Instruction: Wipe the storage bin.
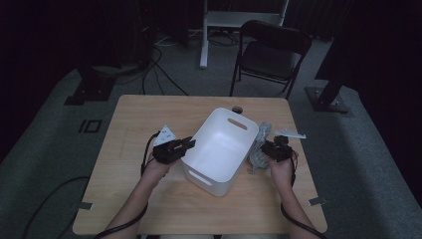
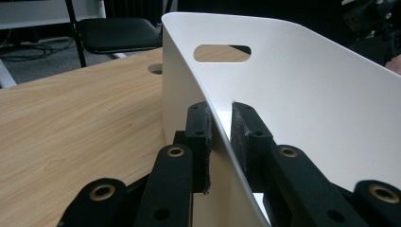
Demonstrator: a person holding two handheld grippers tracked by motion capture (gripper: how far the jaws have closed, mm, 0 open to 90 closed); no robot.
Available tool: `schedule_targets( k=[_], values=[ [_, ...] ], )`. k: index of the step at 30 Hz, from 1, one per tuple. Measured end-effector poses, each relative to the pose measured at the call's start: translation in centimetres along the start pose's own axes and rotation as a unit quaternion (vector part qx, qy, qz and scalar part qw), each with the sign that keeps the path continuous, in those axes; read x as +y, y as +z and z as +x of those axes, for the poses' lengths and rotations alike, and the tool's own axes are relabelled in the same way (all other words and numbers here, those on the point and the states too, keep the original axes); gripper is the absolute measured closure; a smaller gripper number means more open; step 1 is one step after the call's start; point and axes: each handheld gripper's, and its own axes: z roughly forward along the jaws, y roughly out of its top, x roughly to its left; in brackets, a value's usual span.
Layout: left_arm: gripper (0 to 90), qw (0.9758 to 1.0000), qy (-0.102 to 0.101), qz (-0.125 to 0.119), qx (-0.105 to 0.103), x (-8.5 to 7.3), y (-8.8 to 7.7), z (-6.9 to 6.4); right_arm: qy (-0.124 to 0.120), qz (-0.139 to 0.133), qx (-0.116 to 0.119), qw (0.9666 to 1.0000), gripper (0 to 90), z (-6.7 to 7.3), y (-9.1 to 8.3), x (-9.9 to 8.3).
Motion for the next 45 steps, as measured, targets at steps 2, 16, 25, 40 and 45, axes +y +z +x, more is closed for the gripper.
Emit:
schedule_targets(
  k=[2, 16, 25, 40, 45],
  values=[
    [77.6, 1.0000, -0.001, 0.000, -0.001, 0.0, 0.0, 0.0, -0.001, 0.007, -0.004, 1.0000, 74.4, 0.0, 0.3, -0.2],
    [77.2, 0.9999, -0.013, 0.001, 0.006, 0.1, 0.1, 0.2, 0.022, 0.052, -0.014, 0.9983, 74.7, -0.8, 2.6, -2.5],
    [76.6, 0.9998, 0.006, 0.018, 0.009, 0.3, -0.4, 1.0, 0.031, 0.018, -0.025, 0.9990, 73.7, -1.7, -0.3, -0.8],
    [50.5, 0.9970, 0.055, 0.032, 0.044, 0.6, -1.2, 2.5, 0.058, 0.022, -0.066, 0.9959, 50.2, -3.9, -0.2, 0.8],
    [48.6, 0.9929, 0.076, 0.048, 0.078, 1.1, -1.2, 3.4, 0.058, 0.019, -0.053, 0.9967, 48.8, -3.6, -0.8, 0.5]
  ],
)
